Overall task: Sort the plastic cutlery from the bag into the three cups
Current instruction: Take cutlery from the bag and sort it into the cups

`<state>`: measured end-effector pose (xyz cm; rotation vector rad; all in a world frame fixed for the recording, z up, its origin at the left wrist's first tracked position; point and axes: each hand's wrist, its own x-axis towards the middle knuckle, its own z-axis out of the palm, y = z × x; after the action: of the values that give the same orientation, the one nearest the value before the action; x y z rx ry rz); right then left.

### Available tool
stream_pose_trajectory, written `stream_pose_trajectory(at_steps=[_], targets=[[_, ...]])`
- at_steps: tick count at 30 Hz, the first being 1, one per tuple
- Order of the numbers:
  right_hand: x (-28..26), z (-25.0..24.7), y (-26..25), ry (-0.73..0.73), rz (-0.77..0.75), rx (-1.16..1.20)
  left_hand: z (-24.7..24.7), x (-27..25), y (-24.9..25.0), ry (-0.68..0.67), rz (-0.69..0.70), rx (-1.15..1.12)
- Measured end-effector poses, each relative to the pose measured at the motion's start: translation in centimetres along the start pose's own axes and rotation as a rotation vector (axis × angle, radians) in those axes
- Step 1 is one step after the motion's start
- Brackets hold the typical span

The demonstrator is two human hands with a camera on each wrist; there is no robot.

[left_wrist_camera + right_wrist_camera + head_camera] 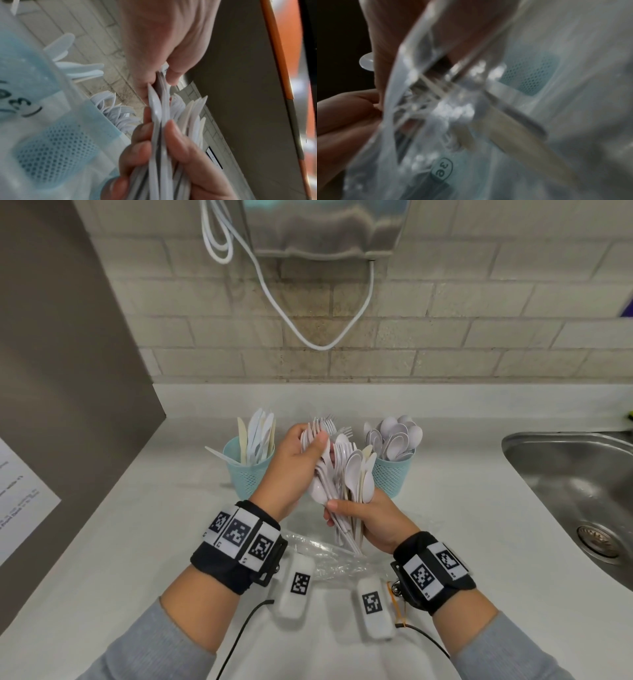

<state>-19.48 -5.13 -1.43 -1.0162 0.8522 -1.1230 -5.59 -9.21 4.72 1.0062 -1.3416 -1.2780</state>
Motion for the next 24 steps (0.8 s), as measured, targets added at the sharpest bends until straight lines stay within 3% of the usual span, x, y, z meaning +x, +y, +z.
stream_pose_trajectory(at_steps=[3, 6, 15, 17, 20, 22, 24], targets=[[-0.1, 0.1, 0.1, -0.003, -0.008, -0.027, 0.2, 0.0, -0.3, -0.020, -0.022, -0.017], [0.0, 0.0, 0.1, -0.001, 0.001, -0.014, 0.3, 0.2, 0.2, 0.076, 0.001, -0.023], [-0.7, -0.7, -0.2, -0.030, 0.032, -0.007, -1.7, 0.8, 3.3, 0.262, 0.292, -0.327], [-0.7, -0.7, -0.1, -0.019, 0.022, 0.012, -2.1, 0.9, 3.5, 0.223, 0.269, -0.190], [-0.5, -0.3, -0.2, 0.040, -0.011, 0.003, -1.3, 0.2, 2.3, 0.059, 0.132, 0.187], [-0.3, -0.1, -0.2, 0.112, -0.038, -0.025, -0.5, -0.4, 1.2, -0.040, 0.068, 0.295], [-0.1, 0.1, -0.3, 0.159, -0.063, -0.065, 0.1, -0.8, 0.4, -0.054, 0.041, 0.319]])
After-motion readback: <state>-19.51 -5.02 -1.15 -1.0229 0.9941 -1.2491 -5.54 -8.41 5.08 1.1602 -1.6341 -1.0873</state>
